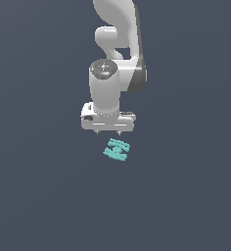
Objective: Pick up the object and move it to a goal position.
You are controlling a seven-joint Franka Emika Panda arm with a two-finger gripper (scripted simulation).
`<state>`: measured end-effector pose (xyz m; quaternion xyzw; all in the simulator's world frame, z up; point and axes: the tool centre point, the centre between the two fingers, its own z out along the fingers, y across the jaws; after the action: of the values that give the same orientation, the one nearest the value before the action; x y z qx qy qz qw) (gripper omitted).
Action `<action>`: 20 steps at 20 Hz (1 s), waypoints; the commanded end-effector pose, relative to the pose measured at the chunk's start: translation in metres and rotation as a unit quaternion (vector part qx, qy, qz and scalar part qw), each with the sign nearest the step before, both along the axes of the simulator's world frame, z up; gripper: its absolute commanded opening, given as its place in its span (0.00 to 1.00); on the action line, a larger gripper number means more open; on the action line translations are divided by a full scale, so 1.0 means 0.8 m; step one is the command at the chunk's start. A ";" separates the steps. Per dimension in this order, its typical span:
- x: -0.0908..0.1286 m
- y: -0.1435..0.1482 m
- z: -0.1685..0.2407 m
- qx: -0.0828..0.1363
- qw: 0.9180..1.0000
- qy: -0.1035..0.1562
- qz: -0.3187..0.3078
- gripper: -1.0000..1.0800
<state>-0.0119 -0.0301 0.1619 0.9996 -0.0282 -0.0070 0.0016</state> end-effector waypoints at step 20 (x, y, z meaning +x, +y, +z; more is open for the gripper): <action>0.004 0.030 -0.011 0.005 0.998 -0.014 0.054 0.81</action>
<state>-0.0089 -0.0090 0.1564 0.9998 0.0172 0.0041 -0.0028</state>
